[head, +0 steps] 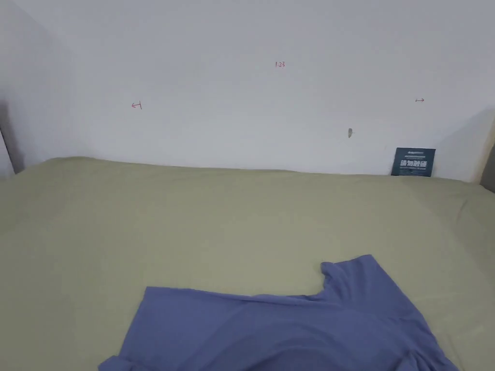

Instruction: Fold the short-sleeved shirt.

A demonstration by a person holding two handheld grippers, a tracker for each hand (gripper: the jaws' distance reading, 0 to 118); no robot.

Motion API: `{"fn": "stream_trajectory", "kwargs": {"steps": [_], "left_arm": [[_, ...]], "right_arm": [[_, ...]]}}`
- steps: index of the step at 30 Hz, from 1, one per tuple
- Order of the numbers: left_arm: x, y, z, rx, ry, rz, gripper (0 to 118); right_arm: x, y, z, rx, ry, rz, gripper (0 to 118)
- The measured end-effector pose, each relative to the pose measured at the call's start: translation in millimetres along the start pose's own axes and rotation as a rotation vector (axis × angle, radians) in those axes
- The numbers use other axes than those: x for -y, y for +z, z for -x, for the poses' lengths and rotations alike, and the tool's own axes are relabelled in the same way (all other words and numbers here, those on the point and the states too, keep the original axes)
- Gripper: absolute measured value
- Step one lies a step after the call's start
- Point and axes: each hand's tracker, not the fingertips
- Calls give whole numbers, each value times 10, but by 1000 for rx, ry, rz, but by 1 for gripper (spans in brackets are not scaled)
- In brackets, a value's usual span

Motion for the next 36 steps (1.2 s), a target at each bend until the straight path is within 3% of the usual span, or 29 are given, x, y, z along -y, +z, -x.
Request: {"fn": "stream_trajectory", "kwargs": {"steps": [7,8,10,11,12,14,18,23,25,26,27,30,32,35,36], "left_arm": [[-1093,-584,1089,-25,140,-24,2],[-1292,-722,1299,16,159,19,16],[-1614,-990,1628,39,176,101,92],[-1751,-1171,1827,77,206,129,117],[-1818,-1238,1937,59,210,123,118],[-2011,-1481,2111,42,216,167,118],[-2048,-2107,2344,-145,190,284,118],[-1861,-2673,2421,-148,200,421,118],[-1765,-2784,2420,-191,159,510,103],[-1741,-2783,2399,-216,117,510,101],[-1769,-2687,2369,-197,103,454,87],[-1843,-2468,2330,-167,68,425,2],[-1833,-2439,2298,-29,81,381,2],[-1800,-2302,2135,-106,56,405,2],[-1794,-2299,2129,-95,63,404,2]], "right_arm": [[-409,-197,-399,41,-21,-25,1],[-464,-239,-462,50,-25,-27,1],[-568,-306,-572,59,-34,-25,1],[-618,-353,-639,56,-46,-17,1],[-655,-396,-695,50,-55,-8,1],[-705,-503,-807,57,-59,-3,1],[-779,-687,-975,90,-54,28,1],[-825,-751,-1090,96,-53,37,1],[-843,-752,-1105,96,-48,40,1],[-853,-740,-1107,93,-47,39,1],[-861,-729,-1112,91,-45,36,1],[-951,-757,-1234,65,-34,29,1],[-1115,-891,-1432,54,-34,31,3],[-1538,-1250,-1808,54,-39,105,10],[-1680,-1430,-1925,33,-27,154,31]]}}
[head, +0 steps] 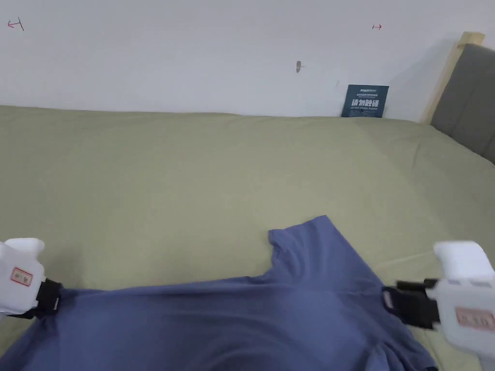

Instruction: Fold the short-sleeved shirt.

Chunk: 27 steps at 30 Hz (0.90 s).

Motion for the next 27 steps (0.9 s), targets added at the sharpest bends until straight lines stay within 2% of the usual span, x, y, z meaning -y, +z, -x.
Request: {"fn": "stream_trajectory", "kwargs": {"steps": [1,2,3,5,7,9,11,14,16,18,19,20,21,22,25,27], "left_arm": [[-43,-71,49,5,11,10,2],[-41,-79,51,11,25,12,2],[-38,-82,55,18,41,10,2],[-40,-127,106,35,68,16,2],[-46,-133,106,36,75,18,2],[-61,-141,116,41,76,24,2],[-88,-150,123,43,79,31,2],[-103,-176,130,43,79,41,2],[-126,-175,116,38,73,44,2],[-123,-185,125,31,63,47,2],[-139,-180,120,29,62,48,2],[-149,-176,119,25,55,48,2],[-127,-169,106,23,49,49,2],[-127,-165,102,23,45,50,2],[-115,-102,95,19,47,41,2],[-94,-23,101,37,57,17,2]], "right_arm": [[-188,-206,-109,-12,5,66,68],[-354,-408,-246,-21,-2,115,73],[-496,-634,-353,-36,-1,173,73],[-727,-1078,-481,29,-20,297,73],[-847,-1406,-515,31,-49,394,73],[-907,-1630,-551,69,-95,426,73],[-943,-1839,-567,88,-101,426,73],[-926,-1976,-512,57,-77,461,73],[-923,-2020,-467,86,-38,474,73],[-961,-1970,-458,102,-68,479,66],[-977,-1914,-445,119,-86,470,15],[-991,-1860,-424,107,-95,436,0],[-1044,-1796,-433,78,-78,433,0],[-979,-1632,-273,82,-78,370,0],[-977,-1414,-105,78,-54,402,0],[-870,-1408,-140,73,-21,379,0]]}}
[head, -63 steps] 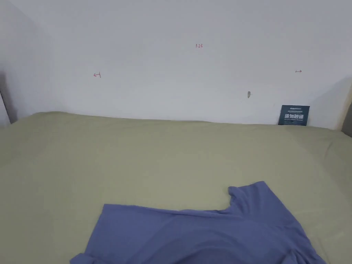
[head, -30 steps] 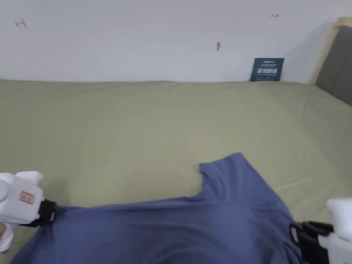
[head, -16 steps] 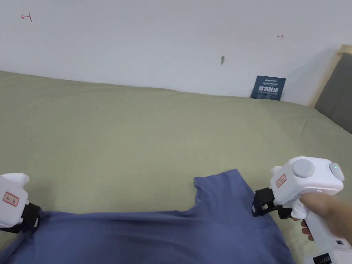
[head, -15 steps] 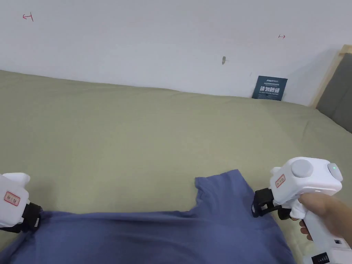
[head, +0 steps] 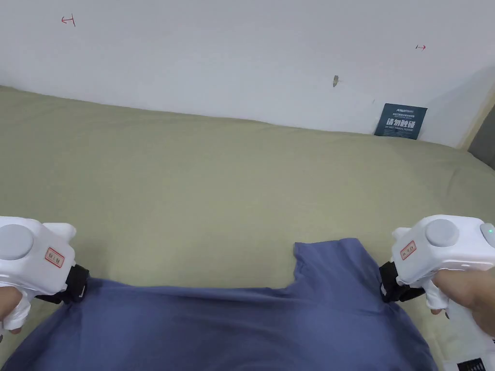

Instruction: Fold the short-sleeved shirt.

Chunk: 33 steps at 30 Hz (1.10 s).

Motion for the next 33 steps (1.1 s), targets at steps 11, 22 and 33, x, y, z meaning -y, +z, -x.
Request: {"fn": "stream_trajectory", "kwargs": {"steps": [11,22,33], "left_arm": [[466,1087,-18,84,-74,-118,2],[1379,1740,96,137,-127,-146,2],[2537,1420,261,178,-31,-38,2]], "right_arm": [[671,1150,-72,-87,73,-171,0],[1710,1903,-324,-164,77,-210,0],[2899,1470,-385,-175,-2,-93,0]]}}
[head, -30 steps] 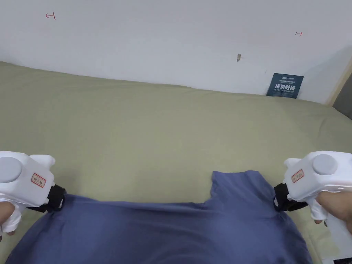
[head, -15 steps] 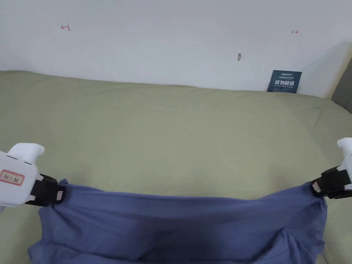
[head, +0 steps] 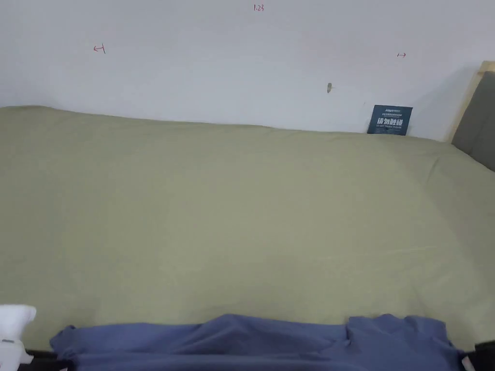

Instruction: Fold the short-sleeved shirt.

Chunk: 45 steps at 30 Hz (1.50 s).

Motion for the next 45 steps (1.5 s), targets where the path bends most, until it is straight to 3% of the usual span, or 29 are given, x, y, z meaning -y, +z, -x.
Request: {"fn": "stream_trajectory", "kwargs": {"steps": [7,8,10,11,12,13,15,19,21,22,23,24,25,26,27,28,31,34,36,38,40,45], "left_arm": [[194,-319,221,11,6,-7,6],[198,-320,232,21,5,-15,16],[231,-337,230,16,33,-26,94],[255,-353,247,16,61,-28,116],[271,-338,269,62,98,-36,118],[265,-268,314,106,134,-54,118],[247,-104,262,101,165,-95,118],[-21,345,-423,65,60,-200,118],[-171,352,-722,44,53,-257,112],[-220,327,-903,8,75,-283,101],[-242,305,-1025,-7,81,-295,82],[-253,263,-1197,-42,94,-309,32],[-268,132,-1226,-75,105,-322,0],[-247,27,-1349,-115,97,-343,0],[-183,-41,-1519,-175,77,-378,0],[-121,-74,-1655,-224,69,-391,0],[80,-252,-1987,-265,77,-418,0],[207,-456,-2237,-284,1,-356,0],[214,-569,-2323,-303,-39,-300,0],[266,-601,-2353,-281,-18,-324,0],[291,-612,-2393,-280,-14,-320,0],[376,-679,-2481,-262,-36,-297,0]], "right_arm": [[265,-320,-101,13,-59,13,0],[271,-335,-89,16,-55,15,0],[281,-304,-69,-3,-49,2,5],[292,-254,-47,-35,-53,-23,19],[287,-195,-41,-42,-58,-46,57],[277,-117,-25,-56,-65,-62,67],[273,114,67,-50,-84,-136,67],[72,415,371,-1,-131,-234,67],[-35,428,670,77,-95,-264,66],[-60,385,850,110,-36,-276,65],[-57,360,959,141,-32,-288,65],[-51,313,1123,174,-30,-305,64],[-27,268,1255,184,-24,-318,60],[-2,101,1278,171,-23,-320,40],[57,28,1410,175,-15,-332,9],[121,-33,1528,179,-17,-355,1],[316,-330,1792,232,-87,-425,1],[513,-536,2056,226,-16,-355,1],[582,-658,2141,233,-24,-340,1],[660,-712,2171,213,0,-328,1],[681,-745,2196,260,44,-322,1],[670,-698,2188,248,16,-317,1]]}}
